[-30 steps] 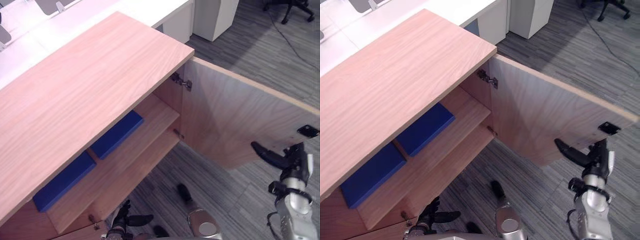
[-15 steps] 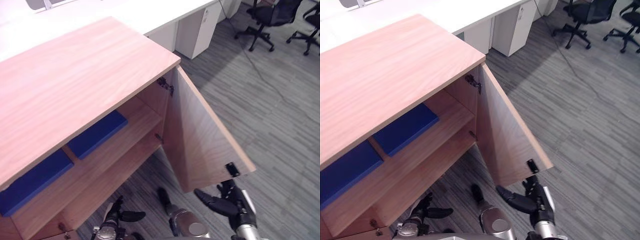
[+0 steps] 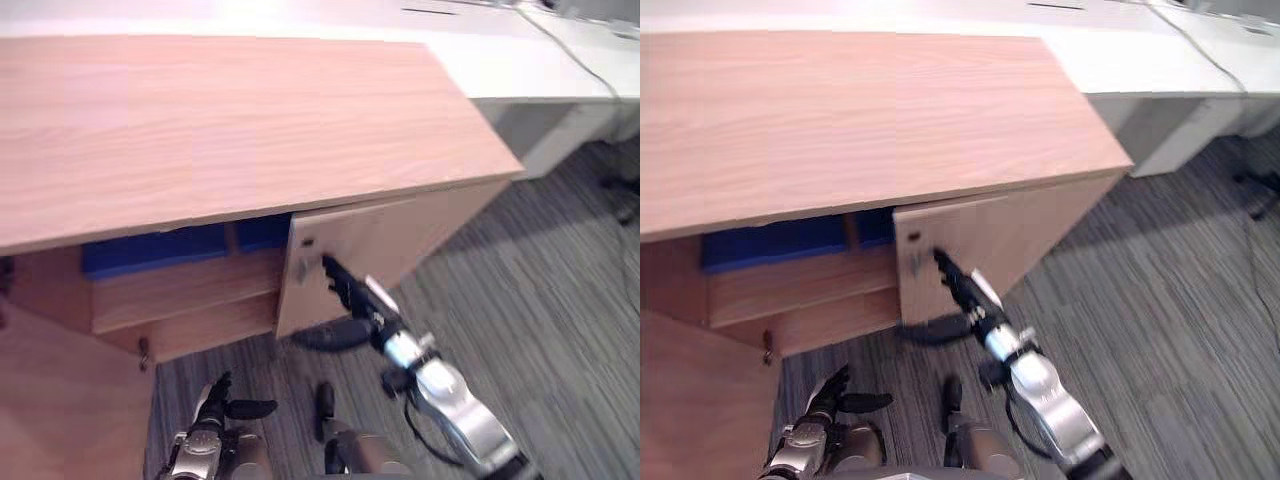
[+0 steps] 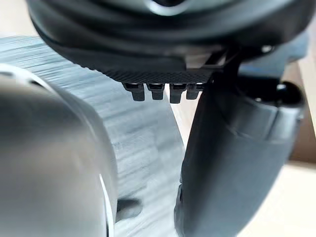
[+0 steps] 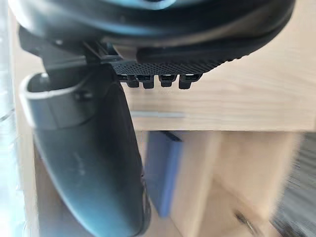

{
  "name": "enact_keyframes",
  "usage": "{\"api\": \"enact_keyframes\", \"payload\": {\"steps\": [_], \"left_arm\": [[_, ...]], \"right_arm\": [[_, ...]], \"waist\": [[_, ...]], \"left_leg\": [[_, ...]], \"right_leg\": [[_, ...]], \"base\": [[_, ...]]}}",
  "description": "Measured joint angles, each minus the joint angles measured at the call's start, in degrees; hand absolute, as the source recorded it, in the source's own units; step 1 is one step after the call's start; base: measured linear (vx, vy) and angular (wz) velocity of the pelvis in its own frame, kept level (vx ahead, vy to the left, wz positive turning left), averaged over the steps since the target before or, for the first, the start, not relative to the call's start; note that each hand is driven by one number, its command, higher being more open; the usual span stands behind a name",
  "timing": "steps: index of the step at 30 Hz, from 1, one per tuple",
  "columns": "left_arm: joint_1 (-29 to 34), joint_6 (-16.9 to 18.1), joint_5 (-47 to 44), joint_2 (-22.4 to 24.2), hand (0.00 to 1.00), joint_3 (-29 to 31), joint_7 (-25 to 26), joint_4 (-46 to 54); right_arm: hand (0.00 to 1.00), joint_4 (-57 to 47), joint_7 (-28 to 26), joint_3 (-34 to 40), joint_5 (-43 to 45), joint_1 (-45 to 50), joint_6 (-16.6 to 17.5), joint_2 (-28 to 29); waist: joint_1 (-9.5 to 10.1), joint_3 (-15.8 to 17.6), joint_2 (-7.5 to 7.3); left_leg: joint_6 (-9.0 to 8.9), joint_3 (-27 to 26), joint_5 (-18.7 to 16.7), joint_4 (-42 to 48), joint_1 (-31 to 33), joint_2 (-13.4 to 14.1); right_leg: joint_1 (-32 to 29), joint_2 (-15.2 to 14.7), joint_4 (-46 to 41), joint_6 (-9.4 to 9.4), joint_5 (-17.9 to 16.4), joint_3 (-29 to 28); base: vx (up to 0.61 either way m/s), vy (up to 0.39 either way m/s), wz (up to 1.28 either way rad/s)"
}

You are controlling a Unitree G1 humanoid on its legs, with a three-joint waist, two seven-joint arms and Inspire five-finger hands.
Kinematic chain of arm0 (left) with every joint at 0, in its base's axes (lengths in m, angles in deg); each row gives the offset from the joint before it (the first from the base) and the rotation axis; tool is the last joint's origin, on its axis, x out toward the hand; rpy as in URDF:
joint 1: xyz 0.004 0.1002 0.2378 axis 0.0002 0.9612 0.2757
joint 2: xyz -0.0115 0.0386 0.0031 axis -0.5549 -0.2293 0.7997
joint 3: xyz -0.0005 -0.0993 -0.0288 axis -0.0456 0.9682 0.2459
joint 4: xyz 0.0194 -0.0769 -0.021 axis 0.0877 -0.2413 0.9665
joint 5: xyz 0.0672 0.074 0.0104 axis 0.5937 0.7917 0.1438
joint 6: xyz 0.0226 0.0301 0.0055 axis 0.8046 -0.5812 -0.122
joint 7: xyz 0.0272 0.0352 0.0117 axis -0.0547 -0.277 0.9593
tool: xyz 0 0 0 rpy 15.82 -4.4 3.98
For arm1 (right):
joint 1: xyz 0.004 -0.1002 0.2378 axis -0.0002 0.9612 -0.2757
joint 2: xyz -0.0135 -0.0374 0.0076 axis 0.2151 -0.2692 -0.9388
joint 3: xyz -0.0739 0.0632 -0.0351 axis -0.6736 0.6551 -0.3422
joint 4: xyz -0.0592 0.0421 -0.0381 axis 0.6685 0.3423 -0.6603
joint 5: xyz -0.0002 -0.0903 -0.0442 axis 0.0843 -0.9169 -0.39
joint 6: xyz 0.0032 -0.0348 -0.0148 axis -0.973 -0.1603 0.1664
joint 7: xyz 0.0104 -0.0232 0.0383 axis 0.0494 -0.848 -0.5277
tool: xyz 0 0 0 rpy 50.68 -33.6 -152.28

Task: Walk over to the cabinet, pick up the folder, carry it to the office cabinet, place the folder inside the office cabinet, then close the office cabinet door

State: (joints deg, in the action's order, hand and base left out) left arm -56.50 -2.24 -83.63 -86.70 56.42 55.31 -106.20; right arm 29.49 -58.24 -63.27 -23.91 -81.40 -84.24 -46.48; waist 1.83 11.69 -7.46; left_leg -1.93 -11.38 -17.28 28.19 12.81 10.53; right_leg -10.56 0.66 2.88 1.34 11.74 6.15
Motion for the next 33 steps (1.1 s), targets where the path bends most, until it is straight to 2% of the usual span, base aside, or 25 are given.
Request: {"api": "enact_keyframes", "payload": {"steps": [3, 5, 8, 10, 12, 15, 17, 19, 21, 22, 23, 24, 25, 27, 31, 33], "left_arm": [[0.4, -0.2, -0.3, 0.0, 1.00, 1.8, 0.8, 0.1], [1.2, -0.1, -1.2, 0.5, 1.00, 2.6, 0.8, 1.3], [2.6, 0.6, -2.4, 0.7, 1.00, 4.8, 1.1, 1.8], [3.4, 0.7, -2.9, 0.8, 1.00, 4.8, 1.2, 1.8], [4.2, 0.9, -3.4, 1.3, 1.00, 5.8, 1.2, 1.9], [5.7, 1.1, -3.4, 1.9, 1.00, 6.2, 1.3, 3.7], [7.0, 1.6, -3.5, 2.2, 1.00, 6.3, 1.2, 4.6], [8.1, 1.7, -4.2, 2.6, 1.00, 6.2, 1.0, 6.2], [8.1, 1.8, -4.5, 3.2, 1.00, 6.0, 0.8, 6.5], [8.1, 1.9, -4.6, 3.4, 1.00, 5.6, 0.7, 6.9], [8.2, 2.3, -4.9, 4.1, 1.00, 5.2, 0.6, 8.1], [8.3, 2.8, -5.5, 4.2, 1.00, 4.6, 0.6, 8.6], [8.3, 3.7, -6.1, 4.2, 1.00, 3.9, 0.6, 9.4], [8.5, 4.5, -7.6, 4.8, 1.00, 4.0, 0.6, 10.3], [10.6, 4.7, -12.3, 5.4, 1.00, 7.1, 0.7, 10.4], [11.6, 4.8, -14.8, 5.5, 1.00, 11.4, 0.7, 11.3]], "right_arm": [[1.00, 7.4, 3.6, 5.8, -0.4, -5.5, -0.2, 0.1], [1.00, 15.0, 5.6, 8.7, -0.5, -12.0, -0.1, -0.6], [1.00, 15.6, 5.8, 8.7, -0.5, -12.0, 2.8, -1.3], [1.00, 15.6, 6.0, 9.3, -0.8, -11.9, 3.5, -2.0], [1.00, 14.6, 5.9, 10.3, -1.7, -10.3, 5.0, -2.0], [1.00, 10.2, 5.1, 12.2, -1.7, -3.4, 7.2, -2.5], [1.00, 8.5, 2.6, 11.6, -2.8, 1.1, 8.2, -2.7], [1.00, 8.3, 0.6, 11.0, -4.9, 6.4, 9.3, -2.3], [1.00, 10.1, -0.8, 10.8, -7.5, 10.0, 9.6, -1.6], [1.00, 12.2, -1.2, 10.9, -10.1, 11.5, 9.8, -0.9], [1.00, 16.5, -1.3, 11.2, -13.1, 12.3, 10.1, 0.2], [1.00, 19.0, -1.4, 11.3, -14.4, 12.4, 10.1, 1.0], [1.00, 23.9, -1.0, 12.2, -17.3, 12.5, 10.1, 3.0], [1.00, 31.3, 0.2, 14.0, -21.7, 11.0, 10.1, 6.4], [1.00, 38.0, 2.6, 16.6, -22.4, 8.3, 9.9, 9.2], [1.00, 40.1, 4.7, 20.3, -22.2, 6.9, 9.8, 9.8]], "waist": [[0.01, 0.5, 0.60], [0.76, 1.3, 1.36], [0.84, 2.7, 1.80], [1.13, 3.0, 2.33], [1.12, 3.2, 2.53], [1.16, 3.6, 3.23], [1.36, 3.6, 3.41], [1.45, 3.6, 3.88], [1.36, 3.6, 5.15], [1.33, 3.5, 5.82], [1.33, 3.5, 6.78], [1.42, 3.1, 7.01], [1.86, 2.5, 6.82], [3.18, 2.3, 6.95], [4.95, 1.7, 8.03], [5.51, 1.6, 8.09]], "left_leg": [[0.13, 0.7, 0.1, -0.3, 0.0, -0.2], [0.08, 1.5, 0.1, -0.7, -0.1, -0.6], [0.44, 2.5, 0.7, -2.1, -0.2, -1.3], [0.82, 3.3, 1.6, -3.2, -0.1, -1.8], [1.10, 4.5, 2.8, -5.8, 0.0, -3.0], [0.65, 6.4, 5.6, -9.1, -0.1, -4.6], [0.55, 7.4, 6.4, -10.4, -0.2, -5.2], [0.42, 9.5, 6.5, -10.6, 0.1, -6.0], [0.59, 12.8, 6.9, -10.3, 0.1, -6.8], [0.85, 14.7, 7.1, -10.5, -0.1, -7.3], [0.82, 17.4, 7.7, -11.5, -0.6, -8.2], [0.79, 19.1, 8.4, -12.3, -0.8, -8.7], [0.51, 21.9, 9.5, -13.4, -1.0, -10.1], [-0.12, 25.2, 10.4, -13.9, -0.9, -11.8], [-1.59, 29.4, 11.9, -15.4, -2.4, -12.7], [-2.44, 32.4, 15.0, -18.8, -3.6, -13.4]], "right_leg": [[0.4, -0.1, 0.0, 0.13, -0.2, 0.5], [0.7, -0.4, 0.0, 0.58, -1.1, 1.2], [0.8, -0.7, 0.3, 0.21, -1.8, 1.6], [0.9, -0.8, 1.0, 0.96, -2.6, 1.6], [0.8, -1.3, 2.0, 1.88, -3.6, 1.6], [0.7, -2.1, 2.0, 1.99, -3.9, 1.8], [0.7, -2.6, 1.9, 1.98, -3.8, 2.5], [0.8, -3.3, 0.3, 1.52, -4.3, 4.1], [0.5, -3.7, -4.0, 2.46, -6.9, 5.2], [0.3, -3.8, -7.1, 2.07, -8.3, 4.8], [0.3, -4.2, -10.1, 1.86, -9.2, 1.2], [0.4, -4.5, -10.9, 1.90, -9.8, 0.3], [1.1, -5.8, -11.5, 2.16, -12.0, 0.7], [3.0, -7.5, -11.3, 2.50, -14.5, 3.8], [7.8, -8.0, -9.2, 2.23, -14.9, 9.6], [10.5, -8.5, -7.6, 2.17, -15.0, 13.7]], "base": [[0.02, 0.051, 0.17], [-0.02, 0.031, 0.23], [-0.03, 0.007, 0.16], [-0.05, 0.008, 0.19], [-0.02, 0.014, 0.26], [0.01, 0.013, 0.52], [0.05, 0.044, 0.44], [0.07, 0.057, 0.53], [0.10, 0.059, 0.77], [0.16, 0.077, 1.31], [0.16, 0.111, 1.22], [0.20, 0.171, 1.53], [0.21, 0.148, 1.35], [0.19, 0.036, 1.30], [0.08, -0.034, 0.87], [0.03, -0.060, 1.02]]}}
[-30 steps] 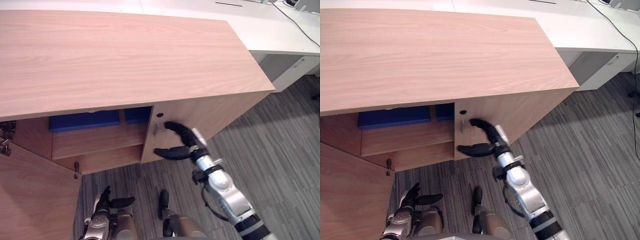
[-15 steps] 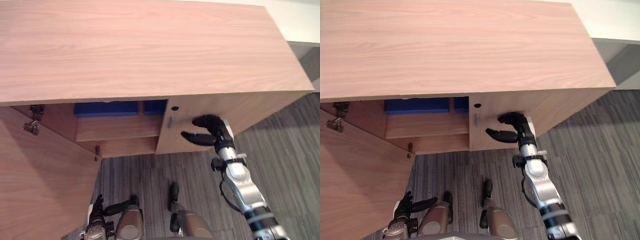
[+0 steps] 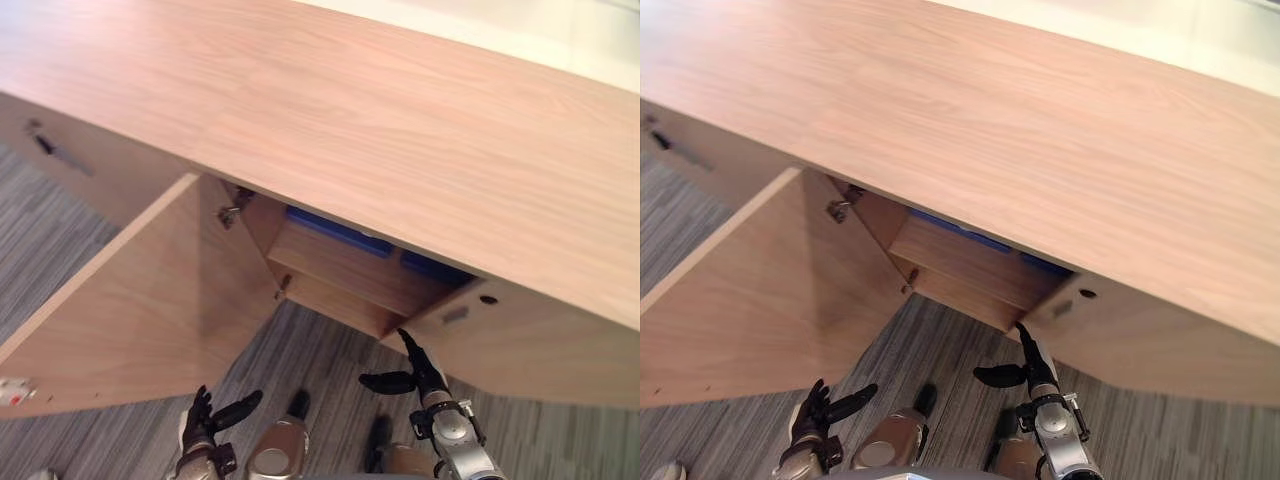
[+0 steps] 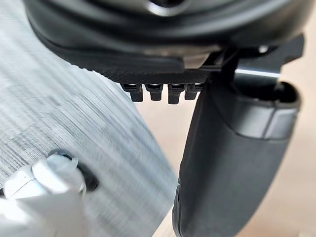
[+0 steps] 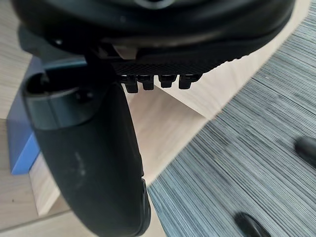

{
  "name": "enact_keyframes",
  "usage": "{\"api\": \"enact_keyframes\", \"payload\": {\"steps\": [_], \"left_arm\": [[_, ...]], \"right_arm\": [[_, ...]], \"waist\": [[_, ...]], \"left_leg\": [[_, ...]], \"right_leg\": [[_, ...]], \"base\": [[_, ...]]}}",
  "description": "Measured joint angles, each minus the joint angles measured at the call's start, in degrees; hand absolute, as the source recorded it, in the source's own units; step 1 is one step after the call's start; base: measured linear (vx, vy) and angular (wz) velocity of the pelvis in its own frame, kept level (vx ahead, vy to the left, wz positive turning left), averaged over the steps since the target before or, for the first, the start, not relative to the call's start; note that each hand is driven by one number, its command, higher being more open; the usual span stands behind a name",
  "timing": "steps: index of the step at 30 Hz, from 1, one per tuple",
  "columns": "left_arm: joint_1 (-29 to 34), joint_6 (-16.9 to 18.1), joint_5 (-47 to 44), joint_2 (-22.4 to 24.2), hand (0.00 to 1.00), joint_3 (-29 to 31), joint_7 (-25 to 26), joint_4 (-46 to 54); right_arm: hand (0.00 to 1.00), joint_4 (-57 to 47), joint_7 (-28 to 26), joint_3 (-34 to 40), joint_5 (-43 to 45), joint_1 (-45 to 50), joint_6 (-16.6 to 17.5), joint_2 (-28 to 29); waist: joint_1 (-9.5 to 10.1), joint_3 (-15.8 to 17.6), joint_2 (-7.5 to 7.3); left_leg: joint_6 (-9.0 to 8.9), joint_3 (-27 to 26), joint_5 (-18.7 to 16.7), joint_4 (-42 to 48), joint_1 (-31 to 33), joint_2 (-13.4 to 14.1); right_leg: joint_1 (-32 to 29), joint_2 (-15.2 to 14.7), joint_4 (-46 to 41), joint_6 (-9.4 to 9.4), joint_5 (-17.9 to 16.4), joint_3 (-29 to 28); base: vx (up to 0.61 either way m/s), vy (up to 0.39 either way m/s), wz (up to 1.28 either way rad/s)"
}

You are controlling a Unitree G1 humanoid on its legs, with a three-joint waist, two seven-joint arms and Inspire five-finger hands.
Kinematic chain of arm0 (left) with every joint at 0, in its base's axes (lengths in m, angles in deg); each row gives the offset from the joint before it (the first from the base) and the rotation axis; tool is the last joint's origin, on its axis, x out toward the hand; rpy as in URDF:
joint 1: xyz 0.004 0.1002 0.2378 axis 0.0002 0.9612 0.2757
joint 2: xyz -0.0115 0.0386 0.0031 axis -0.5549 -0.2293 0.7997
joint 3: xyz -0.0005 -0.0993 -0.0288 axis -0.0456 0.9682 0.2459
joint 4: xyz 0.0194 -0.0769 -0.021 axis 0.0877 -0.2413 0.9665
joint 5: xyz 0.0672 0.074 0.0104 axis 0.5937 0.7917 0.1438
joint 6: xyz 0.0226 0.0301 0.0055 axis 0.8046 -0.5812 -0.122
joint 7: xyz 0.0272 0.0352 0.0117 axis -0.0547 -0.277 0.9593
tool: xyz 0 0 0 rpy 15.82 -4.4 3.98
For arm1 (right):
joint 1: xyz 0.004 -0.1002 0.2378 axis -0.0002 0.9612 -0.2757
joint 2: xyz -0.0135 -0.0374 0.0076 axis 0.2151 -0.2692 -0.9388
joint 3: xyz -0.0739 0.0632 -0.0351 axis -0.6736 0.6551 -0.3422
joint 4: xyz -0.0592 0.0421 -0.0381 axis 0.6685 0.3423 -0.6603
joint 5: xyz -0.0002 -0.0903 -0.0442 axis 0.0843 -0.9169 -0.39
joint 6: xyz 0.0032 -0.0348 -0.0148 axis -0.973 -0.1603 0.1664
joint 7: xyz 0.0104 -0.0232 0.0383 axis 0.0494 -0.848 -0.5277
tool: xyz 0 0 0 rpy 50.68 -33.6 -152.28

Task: Walk over to the cabinet, pick up the folder, carry it to the office cabinet, place the folder inside the office cabinet, then close the office cabinet door

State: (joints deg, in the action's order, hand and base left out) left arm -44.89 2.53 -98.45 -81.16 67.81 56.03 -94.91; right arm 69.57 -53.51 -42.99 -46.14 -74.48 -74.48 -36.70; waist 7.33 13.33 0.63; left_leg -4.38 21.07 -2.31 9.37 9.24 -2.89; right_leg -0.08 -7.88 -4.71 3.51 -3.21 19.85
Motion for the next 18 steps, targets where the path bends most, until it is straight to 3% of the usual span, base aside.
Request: {"api": "enact_keyframes", "payload": {"steps": [5, 7, 11, 13, 18], "left_arm": [[3.4, 0.0, -2.0, -0.3, 1.00, 7.9, 1.5, 6.8], [6.3, 0.0, -2.1, -0.4, 1.00, 9.2, 1.9, 14.2], [9.7, 0.2, -2.1, -2.4, 1.00, 10.7, 2.3, 26.7], [11.2, 0.8, -2.0, -2.7, 1.00, 12.3, 2.6, 33.3], [10.6, 1.9, -1.9, -4.7, 1.00, 12.0, 2.5, 42.7]], "right_arm": [[1.00, 0.2, 1.8, 3.0, 1.2, -0.5, -1.0, -0.9], [1.00, -0.3, 1.8, 2.9, 2.2, 0.6, -1.0, -1.1], [1.00, -2.9, 1.3, 2.6, 2.8, 3.4, -1.0, -0.7], [1.00, -6.0, 1.0, 2.6, 2.9, 4.9, -0.9, -0.9], [1.00, -8.7, 0.4, 2.7, 4.9, 6.3, -0.9, -1.4]], "waist": [[2.90, 0.0, 0.09], [3.19, -0.4, 0.54], [4.45, -1.5, 1.18], [4.40, -3.0, 1.66], [3.55, -4.2, 1.60]], "left_leg": [[-0.01, 4.3, 4.2, -6.0, -1.1, -0.3], [-0.13, 6.3, 5.1, -8.6, -1.6, -0.2], [0.05, 5.5, 5.2, -9.8, -1.8, -0.1], [0.85, 5.3, 6.5, -9.5, -1.1, -0.3], [0.83, 5.4, 7.6, -8.9, -1.2, -1.2]], "right_leg": [[2.0, -0.4, 0.9, 0.39, -1.8, 5.3], [2.0, -1.1, -1.9, 0.65, -4.6, 7.9], [1.5, -3.3, -8.3, 1.48, -9.3, 11.2], [1.0, -4.0, -10.4, 0.99, -10.2, 12.2], [1.0, -5.3, -13.1, 1.47, -11.3, 12.9]], "base": [[-0.04, -0.038, 0.72], [-0.09, -0.014, 0.81], [-0.10, -0.021, 0.58], [-0.02, -0.028, 0.27], [0.02, -0.045, 0.13]]}}
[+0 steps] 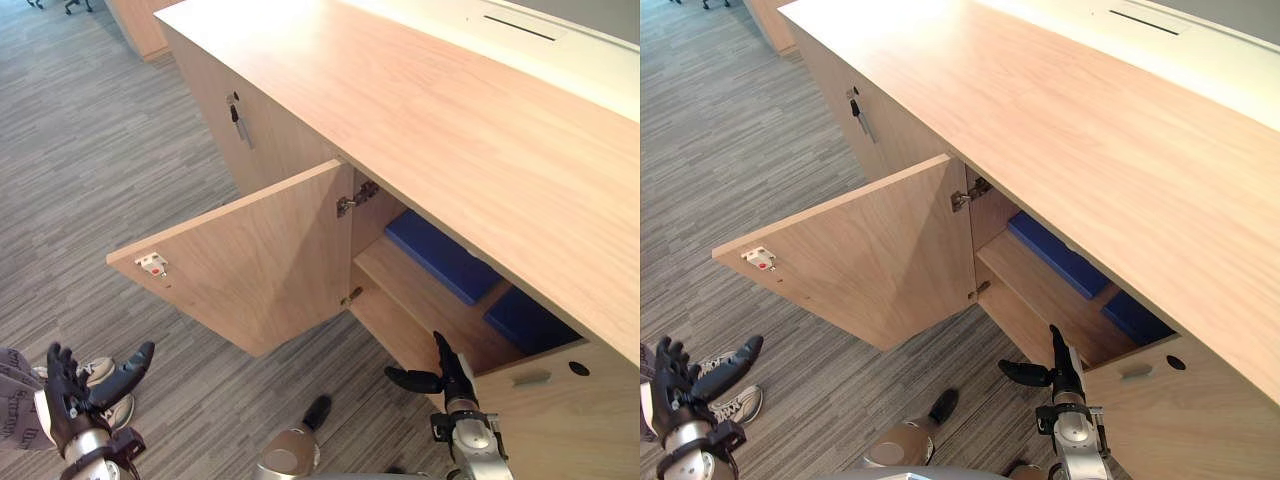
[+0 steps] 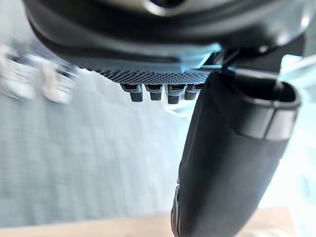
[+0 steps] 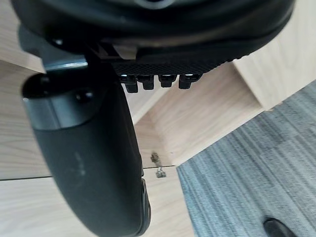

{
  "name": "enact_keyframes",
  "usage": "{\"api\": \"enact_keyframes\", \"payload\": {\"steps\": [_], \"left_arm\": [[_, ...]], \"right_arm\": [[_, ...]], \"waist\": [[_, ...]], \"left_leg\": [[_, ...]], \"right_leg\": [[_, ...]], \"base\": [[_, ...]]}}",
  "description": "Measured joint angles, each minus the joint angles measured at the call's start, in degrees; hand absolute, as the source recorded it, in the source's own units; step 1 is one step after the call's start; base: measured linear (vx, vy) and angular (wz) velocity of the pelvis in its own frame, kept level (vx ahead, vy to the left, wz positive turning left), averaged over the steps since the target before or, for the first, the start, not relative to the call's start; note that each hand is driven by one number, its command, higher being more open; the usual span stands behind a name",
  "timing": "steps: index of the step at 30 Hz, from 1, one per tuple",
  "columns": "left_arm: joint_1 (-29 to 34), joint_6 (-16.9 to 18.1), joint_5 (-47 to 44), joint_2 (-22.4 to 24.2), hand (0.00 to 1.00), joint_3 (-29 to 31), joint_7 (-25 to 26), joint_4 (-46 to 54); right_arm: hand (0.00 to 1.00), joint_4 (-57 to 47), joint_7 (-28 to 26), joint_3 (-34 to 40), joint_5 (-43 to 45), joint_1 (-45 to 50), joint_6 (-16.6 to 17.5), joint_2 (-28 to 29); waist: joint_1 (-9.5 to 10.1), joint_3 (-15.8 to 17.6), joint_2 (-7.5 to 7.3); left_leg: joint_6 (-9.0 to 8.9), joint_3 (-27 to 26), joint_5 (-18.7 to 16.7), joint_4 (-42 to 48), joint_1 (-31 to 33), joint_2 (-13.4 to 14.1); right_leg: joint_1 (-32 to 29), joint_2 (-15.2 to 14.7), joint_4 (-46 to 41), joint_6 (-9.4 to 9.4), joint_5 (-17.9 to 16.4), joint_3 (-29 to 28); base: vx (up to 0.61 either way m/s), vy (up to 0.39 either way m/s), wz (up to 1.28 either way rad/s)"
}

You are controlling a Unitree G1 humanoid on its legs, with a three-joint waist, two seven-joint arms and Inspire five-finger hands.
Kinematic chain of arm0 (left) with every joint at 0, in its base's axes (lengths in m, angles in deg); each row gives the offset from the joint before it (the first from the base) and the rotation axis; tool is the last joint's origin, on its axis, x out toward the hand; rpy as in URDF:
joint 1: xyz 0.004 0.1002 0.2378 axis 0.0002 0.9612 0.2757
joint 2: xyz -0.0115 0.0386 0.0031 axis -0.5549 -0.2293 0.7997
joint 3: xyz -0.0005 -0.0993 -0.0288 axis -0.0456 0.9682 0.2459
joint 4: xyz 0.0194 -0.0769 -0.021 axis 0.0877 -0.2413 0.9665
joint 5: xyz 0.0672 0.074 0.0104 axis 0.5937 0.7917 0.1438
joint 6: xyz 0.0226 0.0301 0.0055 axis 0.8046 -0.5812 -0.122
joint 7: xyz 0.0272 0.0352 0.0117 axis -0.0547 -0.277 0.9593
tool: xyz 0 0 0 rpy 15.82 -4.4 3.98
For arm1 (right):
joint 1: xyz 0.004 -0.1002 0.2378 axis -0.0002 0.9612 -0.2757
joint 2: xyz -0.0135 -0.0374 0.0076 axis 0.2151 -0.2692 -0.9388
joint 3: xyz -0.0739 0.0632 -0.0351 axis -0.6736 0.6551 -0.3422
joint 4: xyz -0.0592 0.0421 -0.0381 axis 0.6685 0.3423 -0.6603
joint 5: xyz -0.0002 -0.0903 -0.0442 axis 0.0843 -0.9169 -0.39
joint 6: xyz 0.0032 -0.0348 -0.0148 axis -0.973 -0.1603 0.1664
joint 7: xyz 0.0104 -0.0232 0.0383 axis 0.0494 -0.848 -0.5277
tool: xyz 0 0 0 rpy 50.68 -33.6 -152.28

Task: Walk over to the cabinet, pick up the folder, carry it to the office cabinet, place the folder inside the office cabinet, then close the office cabinet door

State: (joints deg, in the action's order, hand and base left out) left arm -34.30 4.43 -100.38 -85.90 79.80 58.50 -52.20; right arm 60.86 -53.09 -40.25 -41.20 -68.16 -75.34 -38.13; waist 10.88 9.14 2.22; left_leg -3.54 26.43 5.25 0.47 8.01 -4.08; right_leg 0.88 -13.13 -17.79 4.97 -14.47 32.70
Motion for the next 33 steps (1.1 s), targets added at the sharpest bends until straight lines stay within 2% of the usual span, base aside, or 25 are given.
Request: {"api": "enact_keyframes", "payload": {"steps": [2, 5, 7, 12, 16, 22, 25, 28, 30, 33], "left_arm": [[-0.9, 0.8, 0.2, -1.6, 1.00, -0.2, -0.4, 1.4], [-3.2, 1.3, 2.6, -5.8, 1.00, -3.1, -0.3, 1.4], [-4.2, 1.4, 3.9, -7.0, 1.00, -4.1, -0.3, 1.3], [-6.0, 1.5, 5.8, -10.0, 1.00, -4.5, -0.2, -2.6], [-8.7, 1.1, 6.7, -11.4, 1.00, -5.0, 0.3, -8.9], [-9.5, 1.1, 6.6, -11.4, 1.00, -6.4, 2.3, -10.4], [-8.9, 1.1, 5.6, -9.2, 1.00, -6.3, 4.2, -10.3], [-5.3, 1.1, 3.6, -3.6, 1.00, -6.3, 5.6, -6.9], [0.5, 1.4, 1.1, 2.1, 1.00, -7.5, 6.0, -0.3], [7.6, 2.8, -1.3, 5.9, 1.00, -12.0, 6.0, 6.0]], "right_arm": [[1.00, -0.5, -0.3, 0.0, 0.0, 0.2, 0.0, -0.2], [1.00, -0.4, -0.7, 0.0, 0.1, 1.0, 0.1, -0.4], [1.00, -0.4, -1.0, 0.0, 0.1, 1.6, 0.1, -0.4], [1.00, 2.6, -1.1, 0.5, 0.5, 3.6, 0.1, -0.3], [1.00, 4.8, -1.1, 1.1, 1.5, 4.1, 0.1, 0.2], [1.00, 6.1, -1.1, 1.1, 1.4, 4.2, 0.1, 0.6], [1.00, 6.2, -1.0, 1.3, 1.4, 4.1, 0.1, 1.3], [1.00, 6.3, -0.7, 1.9, 1.2, 4.0, 0.1, 2.1], [1.00, 6.3, -0.2, 2.5, 1.2, 4.0, 0.1, 2.9], [1.00, 6.3, 0.5, 2.9, 1.2, 4.8, 0.0, 4.0]], "waist": [[-0.86, -0.3, -0.02], [-1.15, -0.6, -0.12], [-1.51, -0.8, -0.33], [-2.52, -2.5, -1.97], [-2.73, -2.7, -2.33], [-3.51, -2.9, -2.38], [-3.51, -3.2, -2.19], [-3.63, -3.4, -2.10], [-3.70, -3.4, -2.15], [-3.61, -3.3, -2.25]], "left_leg": [[-0.02, -0.2, 0.0, 0.0, -0.1, -0.1], [-0.04, -0.8, 0.0, -0.1, -0.6, -0.1], [-0.05, -1.3, 0.0, -0.2, -0.8, 0.1], [-0.44, -3.2, 0.2, -1.7, -1.9, 1.5], [-0.61, -3.7, 0.4, -2.6, -2.4, 3.1], [-0.74, -4.5, 1.7, -4.6, -2.5, 4.6], [-0.71, -6.1, 1.7, -5.0, -2.9, 5.3], [-0.58, -8.0, 1.8, -5.1, -3.1, 5.5], [-0.58, -9.7, 1.8, -5.2, -3.0, 5.6], [-1.02, -10.4, 1.5, -5.2, -3.2, 5.7]], "right_leg": [[0.0, 0.0, -0.1, -0.04, -0.1, -0.4], [0.0, 0.0, -0.2, -0.10, -0.3, -1.5], [-0.1, 0.1, -0.2, -0.11, -0.3, -2.2], [-1.0, 1.1, 0.1, -0.28, -0.2, -4.6], [-0.4, 3.0, 2.3, -0.97, 1.3, -5.3], [-1.1, 4.4, 3.9, -1.34, 2.5, -6.2], [-1.2, 5.1, 5.0, -1.56, 3.6, -7.8], [-2.2, 5.3, 5.2, -1.55, 4.4, -10.1], [-3.2, 5.5, 5.1, -1.52, 4.8, -12.5], [-3.8, 5.7, 4.7, -1.47, 4.8, -14.9]], "base": [[-0.01, -0.040, 0.00], [-0.04, -0.024, -0.10], [-0.06, -0.019, -0.17], [-0.06, -0.036, -0.21], [-0.06, -0.067, -0.15], [-0.05, -0.038, -0.08], [-0.03, -0.016, -0.27], [-0.04, 0.013, -0.37], [-0.04, 0.029, -0.35], [-0.05, 0.017, -0.14]]}}
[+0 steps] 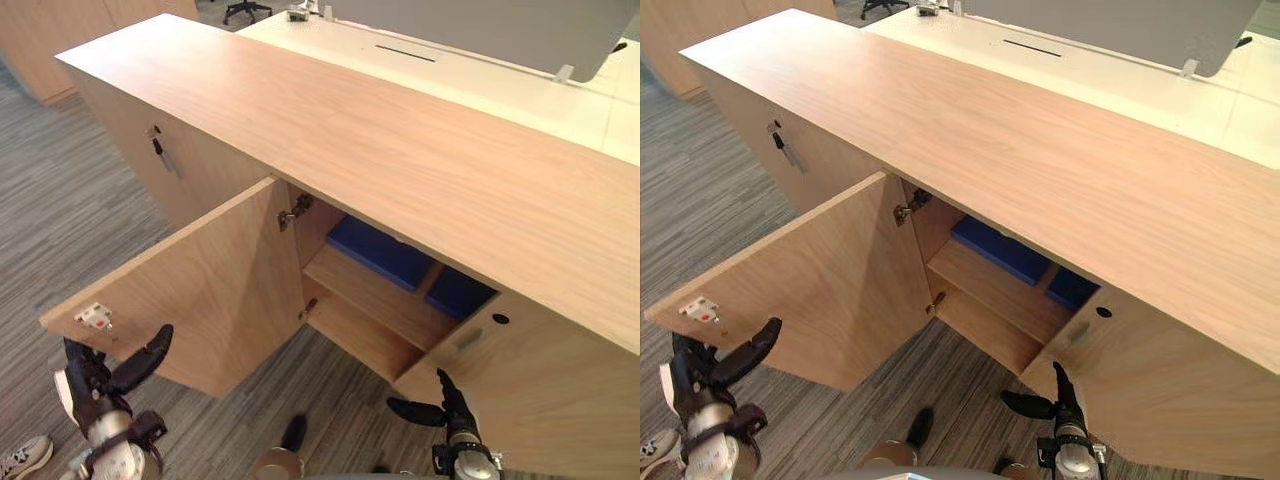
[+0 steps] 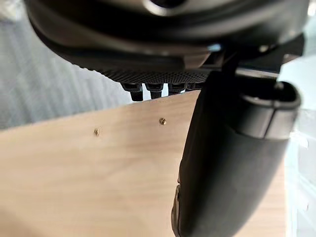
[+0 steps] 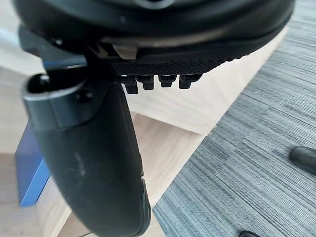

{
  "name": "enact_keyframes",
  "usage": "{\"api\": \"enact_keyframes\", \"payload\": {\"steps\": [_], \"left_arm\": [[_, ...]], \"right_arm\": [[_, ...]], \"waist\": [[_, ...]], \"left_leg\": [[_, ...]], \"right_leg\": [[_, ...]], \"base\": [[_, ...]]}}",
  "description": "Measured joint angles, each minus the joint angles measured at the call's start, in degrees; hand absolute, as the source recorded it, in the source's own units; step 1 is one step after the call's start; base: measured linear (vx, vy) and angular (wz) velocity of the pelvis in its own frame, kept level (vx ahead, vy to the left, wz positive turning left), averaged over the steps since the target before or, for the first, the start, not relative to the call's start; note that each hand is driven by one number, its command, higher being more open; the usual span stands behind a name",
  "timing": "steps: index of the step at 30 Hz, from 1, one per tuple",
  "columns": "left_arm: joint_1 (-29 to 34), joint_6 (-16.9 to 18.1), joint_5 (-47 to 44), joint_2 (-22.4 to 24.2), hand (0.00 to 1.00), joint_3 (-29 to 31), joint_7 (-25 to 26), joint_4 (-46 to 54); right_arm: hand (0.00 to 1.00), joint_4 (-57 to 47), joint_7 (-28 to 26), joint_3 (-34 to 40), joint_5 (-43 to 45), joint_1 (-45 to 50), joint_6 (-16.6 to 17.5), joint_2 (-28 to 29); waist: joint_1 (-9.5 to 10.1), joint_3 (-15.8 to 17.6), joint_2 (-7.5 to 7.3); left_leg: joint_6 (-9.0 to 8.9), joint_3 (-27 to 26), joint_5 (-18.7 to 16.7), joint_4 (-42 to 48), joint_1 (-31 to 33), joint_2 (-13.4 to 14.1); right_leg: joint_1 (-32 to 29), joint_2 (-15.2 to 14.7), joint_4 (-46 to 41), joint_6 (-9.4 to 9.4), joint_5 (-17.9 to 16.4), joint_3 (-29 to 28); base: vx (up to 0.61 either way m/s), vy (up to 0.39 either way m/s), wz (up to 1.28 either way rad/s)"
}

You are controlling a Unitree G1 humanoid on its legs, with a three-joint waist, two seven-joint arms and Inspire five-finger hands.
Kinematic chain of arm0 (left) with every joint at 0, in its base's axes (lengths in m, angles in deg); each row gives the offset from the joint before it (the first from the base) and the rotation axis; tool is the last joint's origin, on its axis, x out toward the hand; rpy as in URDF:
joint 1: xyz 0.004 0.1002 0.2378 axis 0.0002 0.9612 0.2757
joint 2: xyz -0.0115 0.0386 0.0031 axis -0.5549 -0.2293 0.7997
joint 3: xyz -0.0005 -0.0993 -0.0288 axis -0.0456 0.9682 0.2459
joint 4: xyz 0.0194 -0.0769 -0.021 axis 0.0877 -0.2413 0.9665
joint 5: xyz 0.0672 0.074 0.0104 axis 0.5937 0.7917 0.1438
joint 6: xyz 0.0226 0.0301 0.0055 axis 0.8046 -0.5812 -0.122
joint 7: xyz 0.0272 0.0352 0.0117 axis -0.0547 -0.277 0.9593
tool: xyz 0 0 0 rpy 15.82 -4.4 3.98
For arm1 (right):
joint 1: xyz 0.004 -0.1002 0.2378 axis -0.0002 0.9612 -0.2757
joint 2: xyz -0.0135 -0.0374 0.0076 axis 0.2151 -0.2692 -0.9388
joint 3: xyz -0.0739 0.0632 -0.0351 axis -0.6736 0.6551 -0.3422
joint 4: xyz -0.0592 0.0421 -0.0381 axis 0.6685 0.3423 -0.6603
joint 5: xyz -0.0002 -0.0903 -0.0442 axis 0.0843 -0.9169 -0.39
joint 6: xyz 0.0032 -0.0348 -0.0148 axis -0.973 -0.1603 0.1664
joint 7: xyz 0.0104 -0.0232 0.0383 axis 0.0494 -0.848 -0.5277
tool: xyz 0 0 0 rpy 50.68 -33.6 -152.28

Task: Walk over to the cabinet, pick up the folder, carry it to the office cabinet, place the folder inside the office cabinet, then close the office cabinet door

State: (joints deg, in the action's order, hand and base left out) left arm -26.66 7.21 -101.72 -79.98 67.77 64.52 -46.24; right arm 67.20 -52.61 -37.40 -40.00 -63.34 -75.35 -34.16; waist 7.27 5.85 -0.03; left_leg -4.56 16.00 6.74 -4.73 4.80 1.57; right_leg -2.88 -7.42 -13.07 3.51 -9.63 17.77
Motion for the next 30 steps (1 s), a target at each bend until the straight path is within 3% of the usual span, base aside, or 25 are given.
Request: {"api": "enact_keyframes", "payload": {"steps": [4, 11, 13, 15, 16, 17, 18, 19, 23, 30], "left_arm": [[6.6, 1.6, 0.0, 1.8, 1.00, -4.0, 0.0, 3.9], [6.6, 2.7, -0.1, -0.6, 1.00, -8.7, -0.1, 4.5], [5.9, 2.9, -0.1, -1.1, 1.00, -9.7, -0.1, 4.5], [4.7, 3.3, -0.1, -1.0, 1.00, -9.8, 0.5, 4.5], [3.9, 3.4, -0.1, -1.1, 1.00, -9.8, 0.5, 4.4], [1.9, 3.4, 0.0, -1.1, 1.00, -10.1, 0.8, 4.0], [1.6, 3.5, 0.0, -0.9, 1.00, -10.5, 1.4, 4.0], [0.5, 3.7, -0.1, -0.5, 1.00, -10.6, 3.2, 3.9], [-1.9, 3.7, -0.2, -1.6, 1.00, -10.6, 5.2, 3.8], [-2.2, 5.4, -0.4, -2.6, 1.00, -11.6, 5.6, 0.3]], "right_arm": [[1.00, 0.0, 0.1, -0.7, 0.0, 0.2, 0.0, 1.8], [1.00, -0.2, 1.4, -2.2, 0.1, -0.7, 0.0, 2.5], [1.00, -0.1, 1.8, -3.1, 0.1, -1.4, 0.0, 2.4], [1.00, -0.1, 2.5, -4.1, 0.1, -2.6, 0.1, 2.6], [1.00, -0.1, 2.6, -4.5, 0.1, -2.9, 0.2, 2.7], [1.00, 0.0, 2.7, -5.0, 0.1, -4.1, 0.2, 2.8], [1.00, 0.2, 2.9, -5.1, 0.1, -4.6, 0.2, 2.4], [1.00, 0.2, 3.3, -5.3, 0.2, -5.4, 0.2, 2.5], [1.00, 0.9, 3.6, -6.5, 0.5, -6.7, 0.3, 2.9], [1.00, 2.8, 4.7, -6.2, 1.0, -6.3, 0.2, 3.4]], "waist": [[0.29, 0.1, -0.10], [0.38, 0.6, -1.06], [0.31, 0.8, -1.24], [0.04, 0.5, -1.01], [-0.39, 1.0, -2.00], [-0.74, 2.0, -2.63], [-0.64, 1.9, -2.01], [-0.99, 2.0, -1.53], [-1.85, 2.8, -2.49], [-2.78, 3.6, -3.46]], "left_leg": [[0.05, -2.5, -0.2, 0.2, -0.6, 0.3], [-1.14, -5.6, -0.2, 0.6, 2.1, 0.5], [-1.30, -5.6, 0.0, 3.3, 4.7, -0.6], [-1.39, -6.8, -0.4, 1.5, 5.2, -0.8], [-2.30, -7.3, -0.8, 0.3, 5.3, -1.2], [-1.21, -7.5, -0.3, 5.7, 7.4, -2.8], [0.11, -7.3, -1.9, 8.5, 7.7, -2.6], [1.28, -8.9, -3.0, 5.3, 6.6, -2.7], [-0.15, -9.9, -2.0, 0.7, 5.3, -4.1], [0.48, -10.5, -2.0, -0.2, 4.5, -5.7]], "right_leg": [[-0.4, 0.4, -0.1, -0.12, -0.4, -2.0], [-2.4, 0.1, -0.1, -0.50, -0.2, -3.4], [-3.8, -0.9, 0.0, -0.52, -0.1, -3.7], [-4.3, -0.7, 2.4, 0.03, 2.3, -5.1], [-4.3, -1.0, 3.5, 0.07, 2.9, -5.3], [-5.0, -2.7, 4.2, 0.08, 3.4, -5.4], [-5.2, -2.5, 4.4, 0.31, 3.6, -5.7], [-5.1, -2.0, 6.7, 0.74, 6.2, -7.8], [-5.0, -3.0, 10.2, 0.84, 10.1, -9.3], [-7.1, -4.2, 6.6, 1.09, 7.2, -11.8]], "base": [[-0.07, 0.012, -0.15], [-0.08, 0.029, 0.11], [-0.04, 0.078, 0.05], [-0.01, 0.092, -0.01], [-0.02, 0.127, 0.26], [-0.02, 0.102, 0.20], [0.00, 0.127, -0.05], [0.01, 0.093, -0.20], [0.00, 0.098, -0.06], [-0.01, 0.031, -0.06]]}}
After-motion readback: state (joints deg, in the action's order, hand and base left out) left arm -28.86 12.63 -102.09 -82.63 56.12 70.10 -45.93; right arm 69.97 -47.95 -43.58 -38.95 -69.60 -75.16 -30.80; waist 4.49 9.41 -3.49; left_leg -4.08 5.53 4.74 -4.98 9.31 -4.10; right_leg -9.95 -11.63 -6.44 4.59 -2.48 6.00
